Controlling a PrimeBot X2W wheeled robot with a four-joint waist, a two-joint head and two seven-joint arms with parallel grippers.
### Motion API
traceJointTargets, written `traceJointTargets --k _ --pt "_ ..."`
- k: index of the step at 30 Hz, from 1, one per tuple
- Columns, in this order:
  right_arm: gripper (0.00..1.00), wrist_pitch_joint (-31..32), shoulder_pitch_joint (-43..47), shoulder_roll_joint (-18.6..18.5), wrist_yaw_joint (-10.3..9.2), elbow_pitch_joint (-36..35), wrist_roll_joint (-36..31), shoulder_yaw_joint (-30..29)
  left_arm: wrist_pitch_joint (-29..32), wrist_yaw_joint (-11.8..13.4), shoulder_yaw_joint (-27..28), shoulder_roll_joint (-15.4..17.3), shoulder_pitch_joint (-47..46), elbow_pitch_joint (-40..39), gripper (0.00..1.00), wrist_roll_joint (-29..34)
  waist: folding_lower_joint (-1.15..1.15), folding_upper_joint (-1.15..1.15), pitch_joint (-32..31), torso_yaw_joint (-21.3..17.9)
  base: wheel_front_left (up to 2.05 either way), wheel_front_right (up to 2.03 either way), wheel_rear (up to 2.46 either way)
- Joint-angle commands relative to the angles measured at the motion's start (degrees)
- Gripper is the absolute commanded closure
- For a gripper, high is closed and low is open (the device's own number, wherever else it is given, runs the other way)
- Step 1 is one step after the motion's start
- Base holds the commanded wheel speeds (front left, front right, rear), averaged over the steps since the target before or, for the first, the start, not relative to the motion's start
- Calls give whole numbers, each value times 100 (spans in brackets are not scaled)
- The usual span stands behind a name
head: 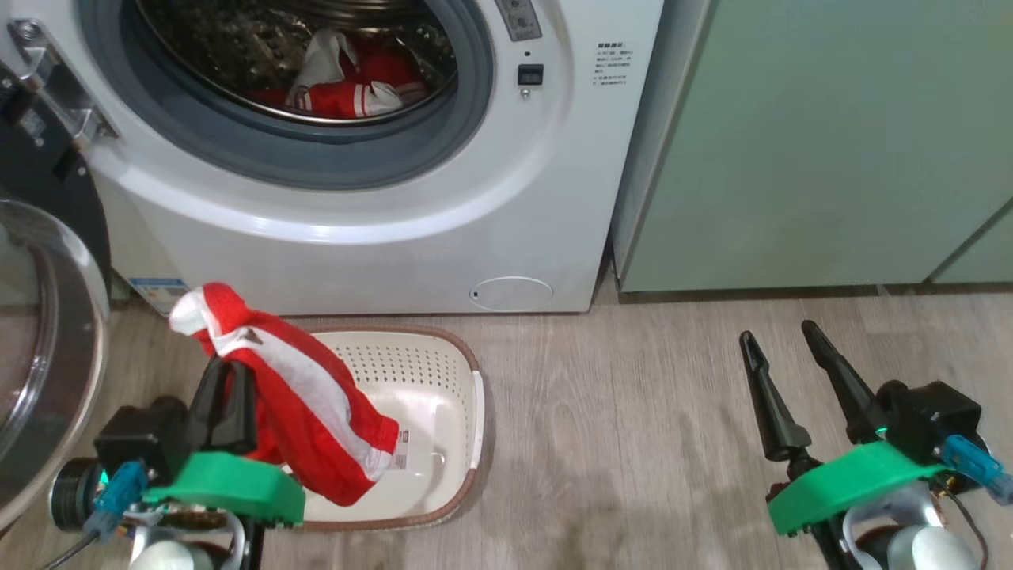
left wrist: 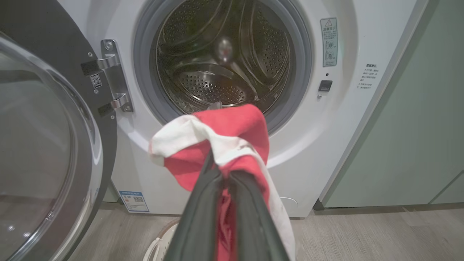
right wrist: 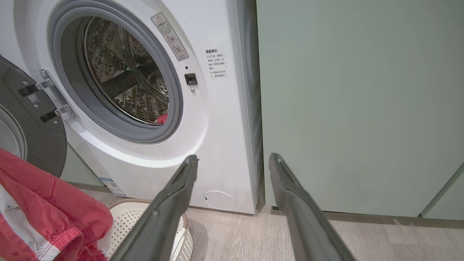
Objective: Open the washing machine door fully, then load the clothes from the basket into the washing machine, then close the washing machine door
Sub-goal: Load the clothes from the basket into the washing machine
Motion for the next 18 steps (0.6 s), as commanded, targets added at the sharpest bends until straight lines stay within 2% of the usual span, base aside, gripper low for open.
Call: traceJointTargets --k 1,9,17,18 --pt "0 -48 -224 -34 0 -245 31 150 -57 12 269 151 -315 -221 100 -21 0 0 93 -38 0 0 0" --pt "0 -149 -465 -34 0 -427 98 221 10 -149 361 174 -1226 65 100 -156 0 0 854 -249 0 0 0" --pt "0 -473 -867 -34 0 -320 309 408 471 -536 492 385 -2913 1091 100 -429 0 0 1835 -712 0 0 0" --pt "0 -473 -867 -34 0 -320 309 408 471 -536 492 385 -2913 1091 100 -429 0 0 1835 -712 0 0 0"
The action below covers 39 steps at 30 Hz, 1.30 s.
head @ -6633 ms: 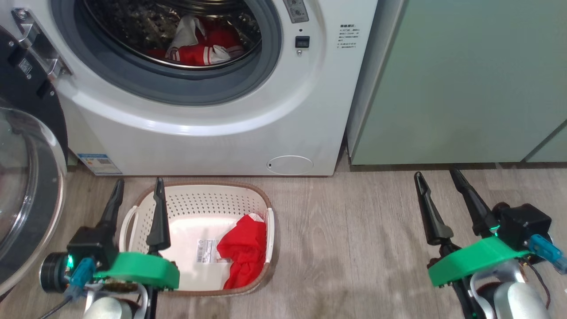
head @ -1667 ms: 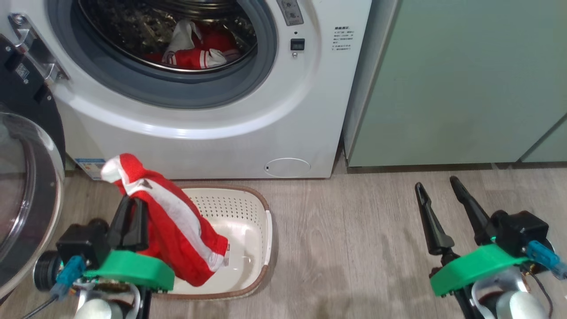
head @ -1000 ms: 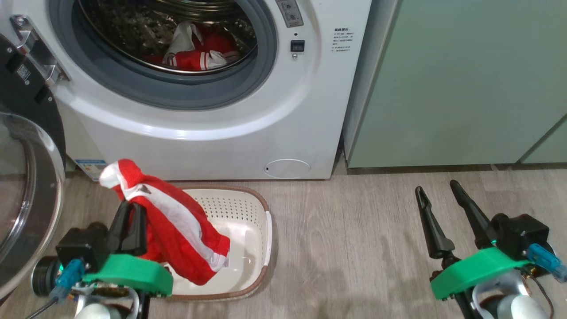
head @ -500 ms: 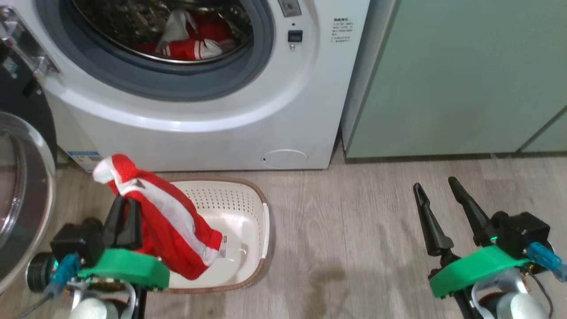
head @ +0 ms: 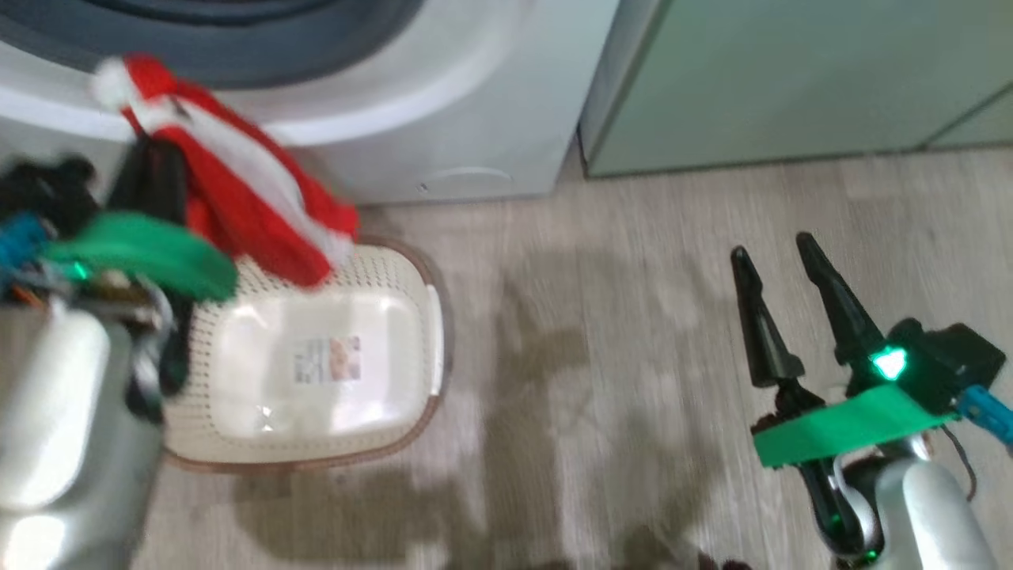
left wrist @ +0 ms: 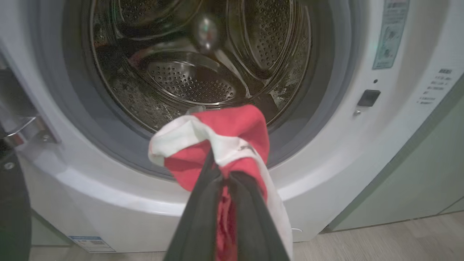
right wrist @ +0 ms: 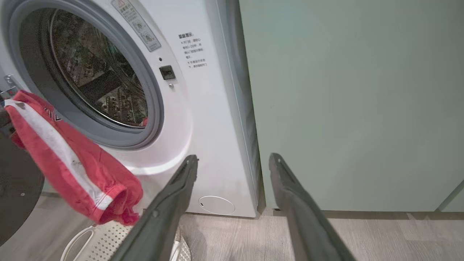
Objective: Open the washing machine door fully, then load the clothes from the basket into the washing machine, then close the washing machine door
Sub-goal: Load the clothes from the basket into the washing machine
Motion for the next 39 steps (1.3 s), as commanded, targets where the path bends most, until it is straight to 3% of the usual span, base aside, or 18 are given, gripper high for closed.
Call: traceJointTargets --k 1,11,18,28,34,39 --pt "0 -60 -117 -33 0 -162 30 160 24 -13 284 244 -286 -176 100 -42 -2 0 402 -330 0 0 0" --pt "0 -680 -541 -33 0 417 476 508 1321 -392 493 941 -2427 1013 100 -365 -2 0 1208 -998 0 0 0" --pt "0 -905 -801 -33 0 748 766 809 2454 -573 418 1458 -3431 1899 100 -439 -2 0 1577 -1424 0 0 0" --pt "0 -979 -1036 -33 0 828 1137 1140 3446 -551 495 2201 -4372 2245 100 -418 -2 0 2144 -1902 0 0 0" --pt "0 -980 -1114 -33 0 715 1268 1234 3140 -472 541 2601 -4965 2186 100 -121 -2 0 2457 -2101 0 0 0" --pt "0 -981 -1173 -33 0 647 1361 1313 2156 -605 614 2693 -5542 2250 100 53 -2 0 2644 -2209 0 0 0"
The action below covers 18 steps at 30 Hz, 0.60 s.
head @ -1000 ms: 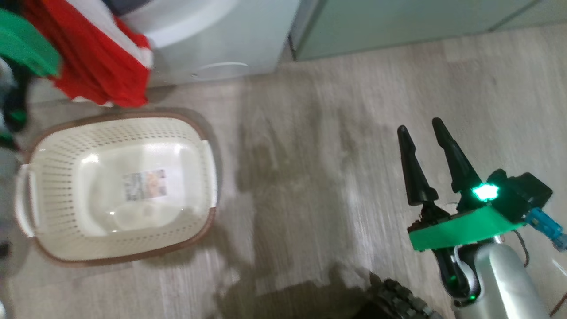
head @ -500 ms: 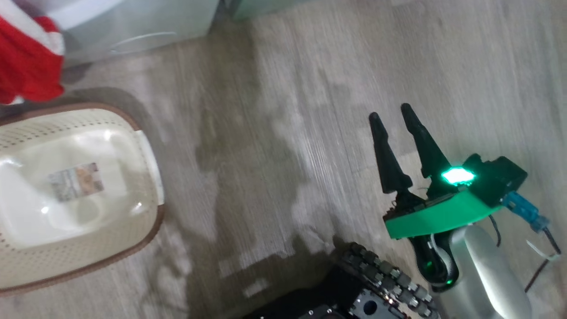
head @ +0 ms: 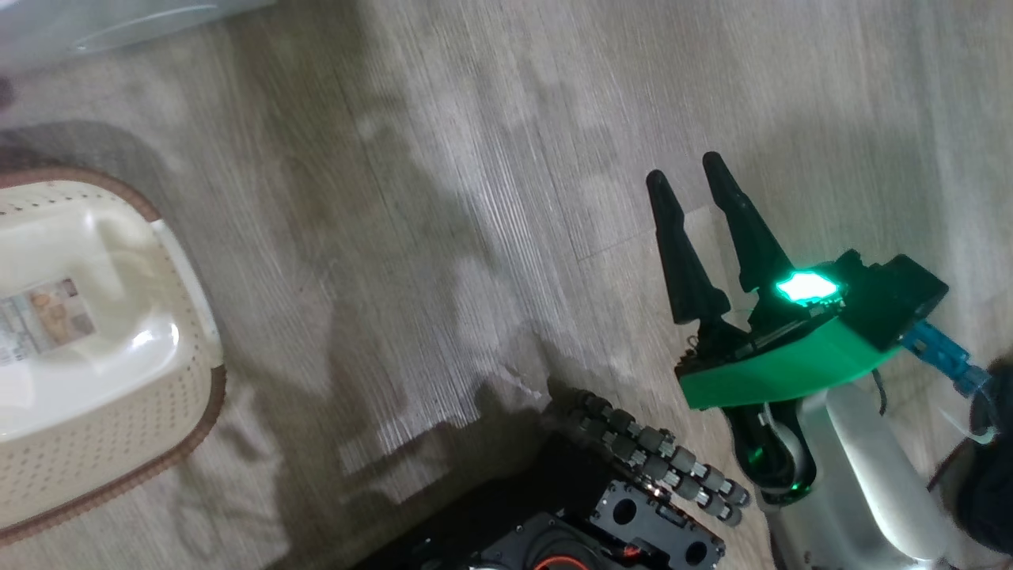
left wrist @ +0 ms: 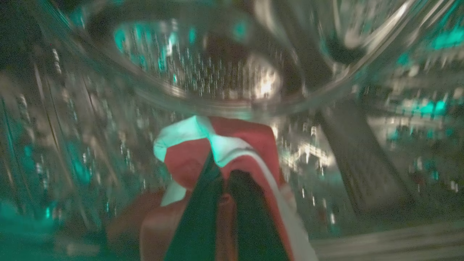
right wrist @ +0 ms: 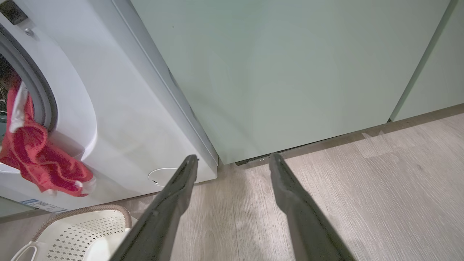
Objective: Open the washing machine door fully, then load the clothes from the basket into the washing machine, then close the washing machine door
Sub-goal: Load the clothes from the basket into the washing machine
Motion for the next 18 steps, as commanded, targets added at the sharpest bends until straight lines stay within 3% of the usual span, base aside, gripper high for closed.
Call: traceJointTargets --k 1,5,16,17,18 --pt "0 -52 90 -40 0 -178 47 112 -384 -96 110 368 -360 -166 100 163 -1 0 100 -72 0 0 0" --pt "0 -52 78 -40 0 -190 63 121 -1078 -249 36 384 -591 180 100 318 -1 0 158 -78 0 0 0" --pt "0 -52 12 -40 0 -181 -13 31 -1261 -632 -66 157 -397 1361 98 76 -1 0 125 111 0 0 0" --pt "0 -52 12 -40 0 -180 -25 17 -1291 -641 -99 129 -379 1422 57 90 -1 0 98 144 0 0 0" --pt "0 -52 16 -40 0 -175 -43 2 -1342 -657 -119 92 -365 1469 0 89 -1 0 70 176 0 0 0"
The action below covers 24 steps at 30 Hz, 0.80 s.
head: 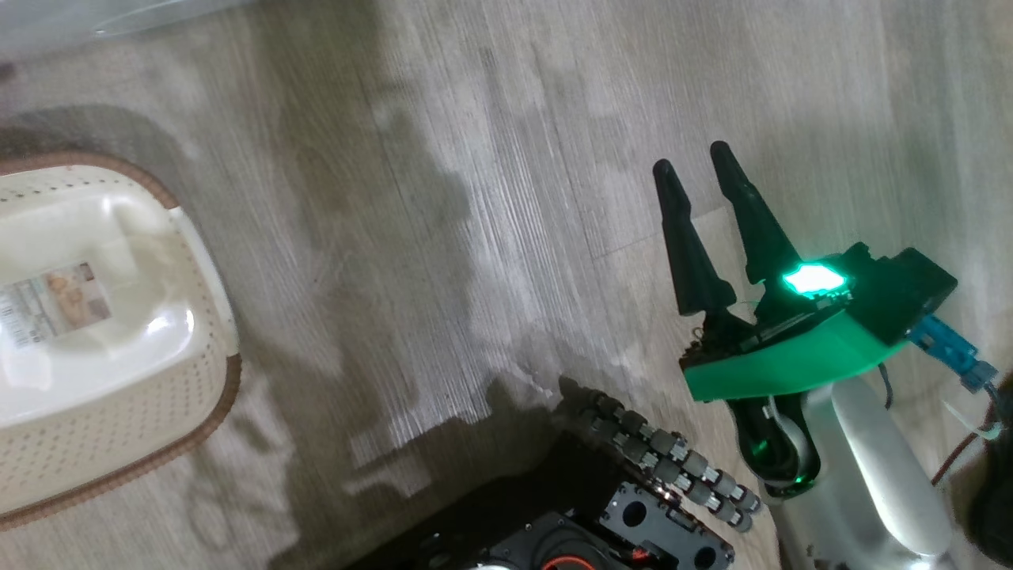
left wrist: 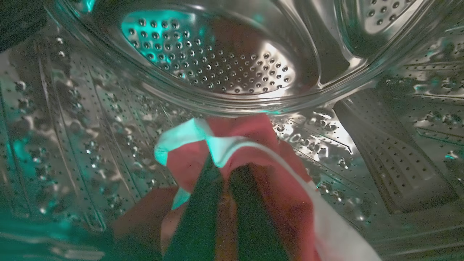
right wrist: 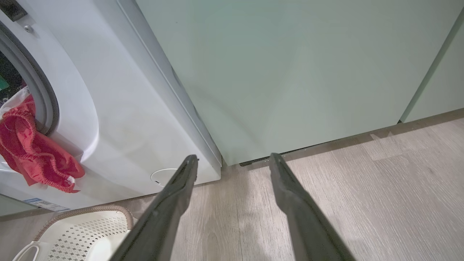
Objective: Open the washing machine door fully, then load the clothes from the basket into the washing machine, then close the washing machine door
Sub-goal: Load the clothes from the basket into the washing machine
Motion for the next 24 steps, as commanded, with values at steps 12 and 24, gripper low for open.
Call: traceJointTargets --k 12,24 --pt "0 -52 201 -42 0 -53 -394 -187 -1311 46 -3 -246 877 7 0 -42 0 0 -730 532 0 0 0" --pt "0 38 437 -42 0 -63 -866 -618 -2002 737 564 -985 3537 -2519 0 -208 0 0 -1513 1186 0 0 0"
